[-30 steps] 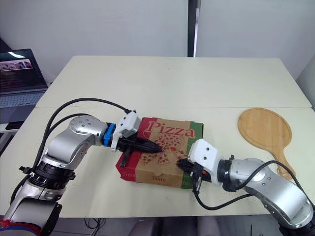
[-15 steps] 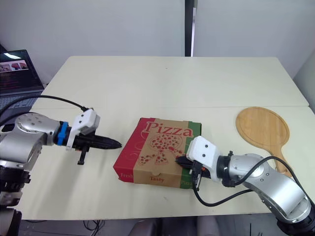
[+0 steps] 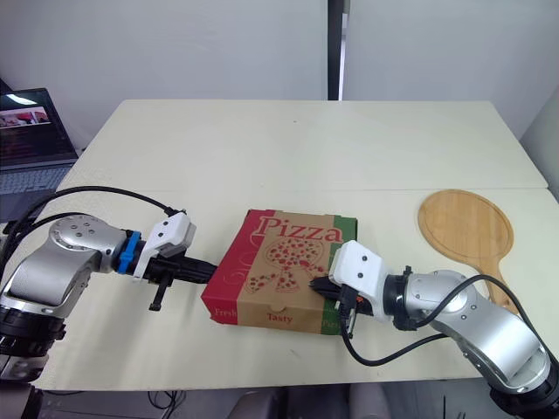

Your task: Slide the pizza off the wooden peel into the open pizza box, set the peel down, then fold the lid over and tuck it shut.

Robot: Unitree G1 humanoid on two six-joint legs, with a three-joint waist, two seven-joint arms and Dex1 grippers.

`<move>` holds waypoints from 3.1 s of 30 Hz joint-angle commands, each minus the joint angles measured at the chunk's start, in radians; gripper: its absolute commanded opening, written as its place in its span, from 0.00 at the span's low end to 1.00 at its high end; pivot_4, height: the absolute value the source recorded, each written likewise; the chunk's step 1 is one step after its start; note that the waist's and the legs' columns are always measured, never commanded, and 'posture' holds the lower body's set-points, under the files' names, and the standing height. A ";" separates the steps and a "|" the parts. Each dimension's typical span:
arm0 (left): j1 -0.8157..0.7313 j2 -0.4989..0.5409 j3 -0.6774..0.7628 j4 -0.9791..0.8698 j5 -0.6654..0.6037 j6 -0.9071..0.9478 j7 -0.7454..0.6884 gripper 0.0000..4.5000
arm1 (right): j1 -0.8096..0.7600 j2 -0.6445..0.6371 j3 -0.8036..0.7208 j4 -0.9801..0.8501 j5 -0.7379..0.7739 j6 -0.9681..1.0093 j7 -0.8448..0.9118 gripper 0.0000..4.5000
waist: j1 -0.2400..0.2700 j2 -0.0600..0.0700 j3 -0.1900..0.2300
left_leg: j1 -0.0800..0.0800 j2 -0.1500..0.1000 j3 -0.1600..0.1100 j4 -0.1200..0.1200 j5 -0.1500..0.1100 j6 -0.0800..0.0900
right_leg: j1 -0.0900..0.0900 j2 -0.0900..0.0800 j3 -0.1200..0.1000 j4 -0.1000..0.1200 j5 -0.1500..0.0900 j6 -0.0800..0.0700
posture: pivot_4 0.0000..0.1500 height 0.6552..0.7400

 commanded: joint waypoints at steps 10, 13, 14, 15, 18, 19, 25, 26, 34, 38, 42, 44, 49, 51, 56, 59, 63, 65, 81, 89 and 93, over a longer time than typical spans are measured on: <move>0.005 0.029 0.075 0.005 -0.019 0.004 0.039 0.00 | 0.015 -0.008 0.030 0.000 -0.073 -0.049 0.029 0.00 | 0.000 0.000 0.000 | 0.000 0.000 0.000 0.000 0.000 0.000 | 0.000 0.000 0.000 0.000 0.000 0.000 | 1.00 0.94; -0.018 0.018 0.100 0.004 -0.050 0.045 0.059 0.00 | 0.024 -0.018 0.047 0.007 -0.105 -0.069 0.037 0.00 | 0.000 0.000 0.000 | 0.000 0.000 0.000 0.000 0.000 0.000 | 0.000 0.000 0.000 0.000 0.000 0.000 | 1.00 0.94; -0.040 0.007 0.111 0.008 -0.068 0.065 0.071 0.00 | 0.029 -0.022 0.051 0.009 -0.117 -0.076 0.042 0.00 | 0.000 0.000 0.000 | 0.000 0.000 0.000 0.000 0.000 0.000 | 0.000 0.000 0.000 0.000 0.000 0.000 | 1.00 0.94; -0.059 -0.002 0.120 0.009 -0.086 0.083 0.080 0.00 | 0.033 -0.024 0.053 0.011 -0.124 -0.082 0.045 0.00 | 0.001 0.000 0.000 | 0.000 0.000 0.000 0.000 0.000 0.000 | 0.000 0.000 0.000 0.000 0.000 0.000 | 1.00 0.94; -0.110 -0.034 0.133 -0.024 -0.151 0.156 0.099 0.00 | 0.040 -0.022 0.052 0.013 -0.136 -0.090 0.053 0.00 | 0.002 -0.001 0.000 | -0.001 0.000 -0.001 0.001 0.000 0.000 | 0.000 0.000 -0.001 0.000 0.000 0.000 | 1.00 0.94; -0.112 -0.040 0.121 -0.048 -0.160 0.163 0.095 0.00 | 0.042 -0.020 0.051 0.014 -0.140 -0.092 0.054 0.00 | 0.000 -0.001 0.000 | 0.000 0.000 0.000 0.001 0.000 -0.001 | 0.000 0.000 -0.001 0.000 0.000 0.000 | 1.00 0.94; -0.094 -0.082 0.014 -0.118 -0.126 0.120 0.076 0.00 | 0.052 -0.013 0.035 0.013 -0.145 -0.100 0.063 0.00 | -0.002 -0.001 0.000 | 0.000 0.000 0.000 0.000 0.001 -0.003 | 0.000 0.000 0.000 0.000 0.000 0.000 | 1.00 0.94; -0.093 -0.091 -0.006 -0.117 -0.115 0.105 0.074 0.00 | 0.054 -0.009 0.022 0.011 -0.138 -0.102 0.062 0.00 | -0.002 -0.001 0.000 | 0.000 0.000 0.000 0.000 0.001 -0.003 | 0.000 0.000 0.000 0.000 0.000 0.000 | 1.00 0.94; -0.116 -0.128 -0.053 -0.073 -0.085 0.057 0.068 0.00 | 0.095 -0.041 -0.219 -0.109 0.175 0.012 0.122 0.36 | 0.000 -0.001 0.000 | 0.000 0.000 0.000 0.000 0.001 -0.002 | 0.000 0.000 0.000 0.000 0.000 0.000 | 1.00 0.94; -0.128 -0.138 -0.055 -0.058 -0.078 0.049 0.061 0.00 | 0.099 -0.101 -0.139 -0.130 0.067 -0.033 0.104 0.69 | 0.000 -0.001 0.000 | 0.000 0.000 0.000 0.000 0.000 0.000 | 0.000 0.000 0.000 0.000 0.000 0.000 | 1.00 0.94; -0.132 -0.143 -0.052 -0.055 -0.076 0.048 0.059 0.00 | 0.081 -0.103 -0.037 -0.108 -0.059 -0.093 0.084 0.69 | -0.001 -0.001 0.000 | 0.000 0.000 0.000 0.000 0.000 -0.001 | 0.000 0.000 0.000 0.000 0.000 0.000 | 1.00 0.94; -0.132 -0.144 -0.052 -0.056 -0.076 0.049 0.058 0.00 | 0.073 -0.103 0.004 -0.093 -0.116 -0.125 0.084 0.69 | -0.001 -0.001 0.000 | 0.000 0.000 0.000 0.000 0.001 -0.002 | 0.000 0.000 0.000 0.000 0.000 0.000 | 1.00 0.94; -0.128 -0.140 -0.058 -0.082 -0.084 0.056 0.047 0.00 | 0.053 -0.084 0.053 -0.034 -0.229 -0.201 0.073 0.69 | -0.001 -0.001 0.000 | 0.000 0.000 0.000 0.000 0.002 -0.003 | 0.000 0.000 0.000 0.000 0.000 0.000 | 1.00 0.94; -0.124 -0.139 -0.067 -0.104 -0.083 0.054 0.040 0.00 | 0.039 -0.068 0.048 -0.021 -0.232 -0.198 0.078 0.69 | -0.001 -0.001 0.000 | 0.000 0.000 0.000 0.000 0.002 -0.003 | 0.000 0.000 0.000 0.000 0.000 0.000 | 1.00 0.94; -0.106 -0.138 -0.100 -0.167 -0.071 0.042 0.029 0.00 | 0.036 -0.058 0.053 -0.026 -0.237 -0.179 0.084 0.69 | -0.001 -0.001 0.000 | 0.000 0.000 0.000 0.000 0.001 -0.003 | 0.000 0.000 0.000 0.000 0.000 0.000 | 1.00 0.94; -0.094 -0.135 -0.118 -0.180 -0.054 0.025 0.028 0.00 | 0.049 -0.054 0.060 -0.037 -0.241 -0.171 0.077 0.69 | -0.001 -0.001 0.000 | 0.000 0.000 0.000 0.000 0.001 -0.003 | 0.000 0.000 0.001 0.000 0.000 0.000 | 1.00 0.94; -0.078 -0.136 -0.139 -0.164 -0.022 -0.009 0.034 0.00 | 0.100 -0.043 0.040 -0.069 -0.219 -0.156 0.070 0.69 | -0.001 -0.001 0.000 | 0.000 0.000 0.000 0.000 0.001 -0.003 | 0.000 0.000 0.000 0.000 0.000 0.000 | 1.00 0.94; -0.075 -0.138 -0.141 -0.155 -0.013 -0.019 0.037 0.00 | 0.125 -0.035 0.002 -0.090 -0.182 -0.137 0.071 0.69 | 0.000 -0.001 0.000 | 0.000 0.000 0.001 0.000 0.001 -0.002 | 0.000 0.000 0.001 0.000 0.000 0.000 | 1.00 0.94; -0.075 -0.164 -0.143 -0.112 0.012 -0.066 0.052 0.00 | 0.132 -0.025 -0.184 -0.060 0.017 -0.029 0.038 0.65 | 0.000 -0.001 -0.001 | 0.007 0.000 0.000 0.000 -0.001 0.001 | 0.008 0.000 0.000 0.000 0.000 0.000 | 1.00 0.94; -0.075 -0.175 -0.117 -0.112 -0.004 -0.065 0.073 0.00 | 0.036 0.057 0.100 0.053 -0.174 -0.125 0.019 0.07 | 0.000 -0.001 -0.001 | 0.008 0.000 0.000 0.000 0.000 0.000 | 0.008 0.000 0.000 0.000 0.000 0.000 | 1.00 0.94; -0.083 -0.157 -0.035 -0.124 -0.071 -0.002 0.096 0.00 | 0.034 0.072 0.142 0.081 -0.217 -0.162 0.033 0.00 | -0.001 -0.001 -0.001 | 0.007 0.000 -0.001 0.000 0.000 0.000 | 0.008 0.000 0.000 -0.001 0.000 0.000 | 1.00 0.94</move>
